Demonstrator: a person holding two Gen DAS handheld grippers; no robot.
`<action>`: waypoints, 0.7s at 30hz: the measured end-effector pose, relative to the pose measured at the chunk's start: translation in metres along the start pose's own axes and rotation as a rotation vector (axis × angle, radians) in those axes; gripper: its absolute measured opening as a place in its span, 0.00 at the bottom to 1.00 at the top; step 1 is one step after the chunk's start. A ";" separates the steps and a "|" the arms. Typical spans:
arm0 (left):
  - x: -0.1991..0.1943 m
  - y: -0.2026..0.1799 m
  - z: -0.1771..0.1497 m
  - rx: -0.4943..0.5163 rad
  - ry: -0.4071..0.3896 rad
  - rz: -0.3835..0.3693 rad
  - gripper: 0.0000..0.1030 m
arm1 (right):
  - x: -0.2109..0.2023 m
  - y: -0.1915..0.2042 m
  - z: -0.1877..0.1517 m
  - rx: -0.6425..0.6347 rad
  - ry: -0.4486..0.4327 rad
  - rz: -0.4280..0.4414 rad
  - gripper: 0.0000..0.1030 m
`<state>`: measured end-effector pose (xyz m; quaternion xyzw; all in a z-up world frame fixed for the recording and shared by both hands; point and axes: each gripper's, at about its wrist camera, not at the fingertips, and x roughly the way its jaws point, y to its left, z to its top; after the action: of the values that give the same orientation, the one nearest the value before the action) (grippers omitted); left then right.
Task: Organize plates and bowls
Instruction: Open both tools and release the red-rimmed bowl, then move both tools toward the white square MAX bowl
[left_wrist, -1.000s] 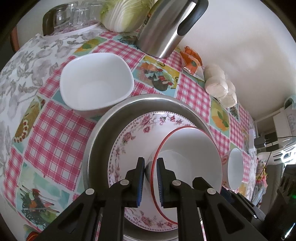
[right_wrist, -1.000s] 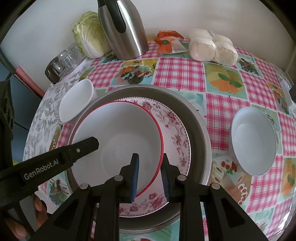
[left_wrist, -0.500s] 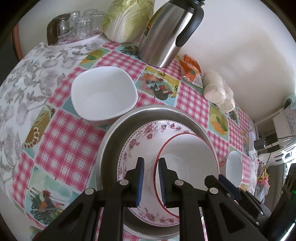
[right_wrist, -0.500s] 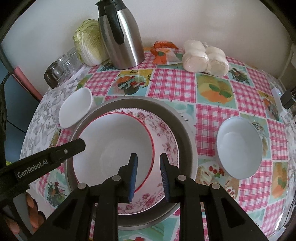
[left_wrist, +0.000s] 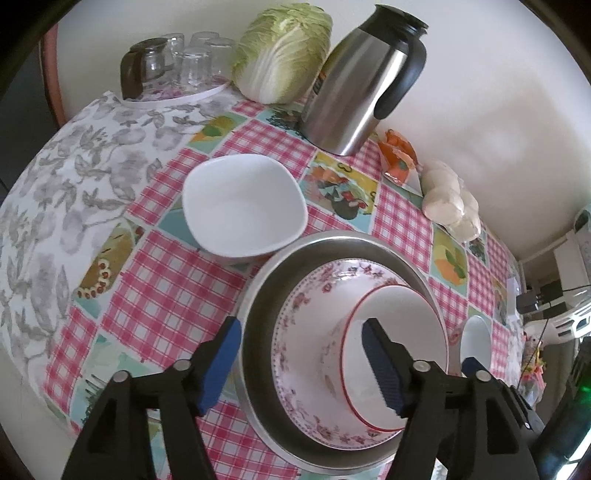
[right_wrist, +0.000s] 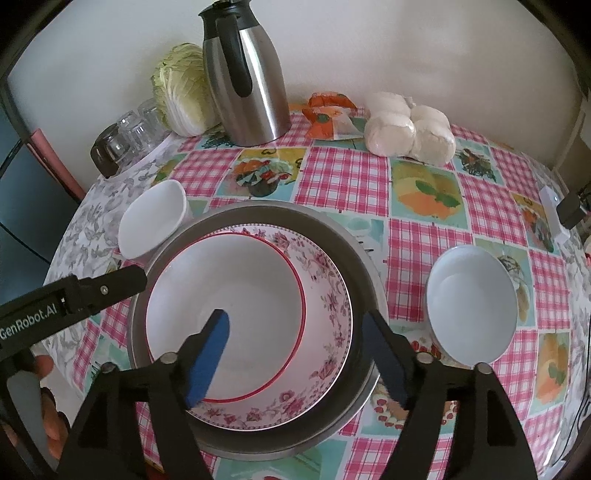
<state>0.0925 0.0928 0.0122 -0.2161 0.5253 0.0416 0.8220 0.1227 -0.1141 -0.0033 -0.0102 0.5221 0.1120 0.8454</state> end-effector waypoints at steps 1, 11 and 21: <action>0.000 0.001 0.000 -0.002 -0.003 0.007 0.73 | 0.000 0.000 0.000 -0.003 -0.002 0.000 0.77; 0.002 0.007 0.002 0.011 -0.020 0.062 0.92 | 0.000 -0.001 -0.001 0.006 -0.025 -0.008 0.80; 0.000 0.014 0.006 0.016 -0.063 0.083 1.00 | -0.006 0.002 -0.003 0.016 -0.065 0.002 1.00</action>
<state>0.0930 0.1080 0.0097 -0.1865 0.5080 0.0781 0.8373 0.1173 -0.1133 0.0011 0.0005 0.4951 0.1091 0.8620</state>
